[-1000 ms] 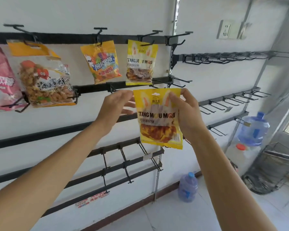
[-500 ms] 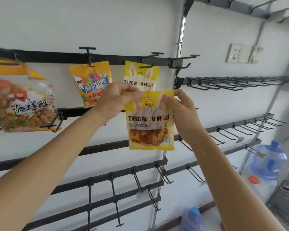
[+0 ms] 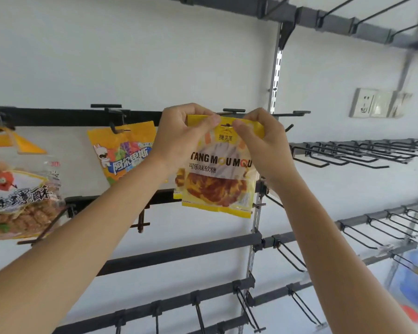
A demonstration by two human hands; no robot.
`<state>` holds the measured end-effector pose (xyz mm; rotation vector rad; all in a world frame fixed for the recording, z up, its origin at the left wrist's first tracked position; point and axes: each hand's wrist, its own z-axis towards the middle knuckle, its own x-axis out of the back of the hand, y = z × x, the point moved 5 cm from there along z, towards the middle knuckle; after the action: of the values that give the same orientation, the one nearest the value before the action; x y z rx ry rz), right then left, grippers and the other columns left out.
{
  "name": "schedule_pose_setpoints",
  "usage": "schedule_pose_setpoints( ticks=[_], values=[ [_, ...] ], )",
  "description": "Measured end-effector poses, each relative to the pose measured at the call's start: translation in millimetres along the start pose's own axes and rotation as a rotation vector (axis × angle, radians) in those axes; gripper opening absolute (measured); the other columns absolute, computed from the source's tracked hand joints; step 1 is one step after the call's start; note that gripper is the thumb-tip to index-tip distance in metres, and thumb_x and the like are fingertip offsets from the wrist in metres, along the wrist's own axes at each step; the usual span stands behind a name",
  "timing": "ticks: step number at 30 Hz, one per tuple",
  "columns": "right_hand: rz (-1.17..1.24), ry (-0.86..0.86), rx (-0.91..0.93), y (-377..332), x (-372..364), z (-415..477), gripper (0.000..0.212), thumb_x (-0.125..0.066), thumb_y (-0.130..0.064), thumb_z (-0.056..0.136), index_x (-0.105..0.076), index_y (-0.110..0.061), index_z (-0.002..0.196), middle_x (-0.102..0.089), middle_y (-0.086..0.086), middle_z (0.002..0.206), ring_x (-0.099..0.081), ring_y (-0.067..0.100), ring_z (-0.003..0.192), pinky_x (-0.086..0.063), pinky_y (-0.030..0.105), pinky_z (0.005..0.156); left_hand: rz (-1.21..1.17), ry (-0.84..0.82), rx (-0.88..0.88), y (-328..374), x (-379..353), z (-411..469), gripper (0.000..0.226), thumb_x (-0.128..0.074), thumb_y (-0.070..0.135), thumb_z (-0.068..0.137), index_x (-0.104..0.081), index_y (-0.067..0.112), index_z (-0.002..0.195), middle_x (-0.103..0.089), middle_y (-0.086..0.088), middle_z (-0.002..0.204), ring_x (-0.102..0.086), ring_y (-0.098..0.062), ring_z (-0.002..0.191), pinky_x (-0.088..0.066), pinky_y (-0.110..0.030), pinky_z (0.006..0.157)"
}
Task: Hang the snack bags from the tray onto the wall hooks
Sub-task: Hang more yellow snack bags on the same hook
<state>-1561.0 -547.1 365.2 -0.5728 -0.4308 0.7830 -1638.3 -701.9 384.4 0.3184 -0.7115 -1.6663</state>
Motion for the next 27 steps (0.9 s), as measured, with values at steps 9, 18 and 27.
schedule_pose_setpoints(
  ticks=[9,18,27],
  values=[
    [0.165,-0.183,-0.066,38.2,-15.1,28.4,0.017,-0.065,-0.024,0.093,-0.059,-0.013,0.083,-0.059,0.009,0.067,-0.058,0.024,0.064,-0.049,0.037,0.065,0.248,0.048,-0.056,-25.3,-4.1,6.4,0.009,-0.072,0.027,0.089,-0.07,0.028,0.08,-0.068,0.017,0.076,-0.064,0.002,0.084,-0.046,-0.023,0.084],
    [-0.05,-0.107,0.06,62.2,-32.7,43.6,0.019,-0.063,-0.035,0.095,-0.06,-0.016,0.099,-0.063,-0.008,0.085,-0.055,0.007,0.073,-0.04,0.025,0.065,0.482,0.046,-0.022,-40.2,-1.0,8.2,0.019,-0.075,0.028,0.086,-0.065,0.027,0.102,-0.064,0.021,0.095,-0.052,0.014,0.06,-0.035,-0.005,0.06],
    [-0.553,0.168,0.438,59.6,-28.6,19.6,0.018,-0.069,-0.027,0.088,-0.068,-0.017,0.103,-0.056,0.004,0.112,-0.047,0.025,0.101,-0.043,0.036,0.084,0.795,0.138,-0.182,-46.6,0.2,13.9,0.02,-0.069,0.03,0.09,-0.069,0.022,0.109,-0.067,0.011,0.101,-0.059,-0.015,0.098,-0.045,-0.036,0.088]
  ],
)
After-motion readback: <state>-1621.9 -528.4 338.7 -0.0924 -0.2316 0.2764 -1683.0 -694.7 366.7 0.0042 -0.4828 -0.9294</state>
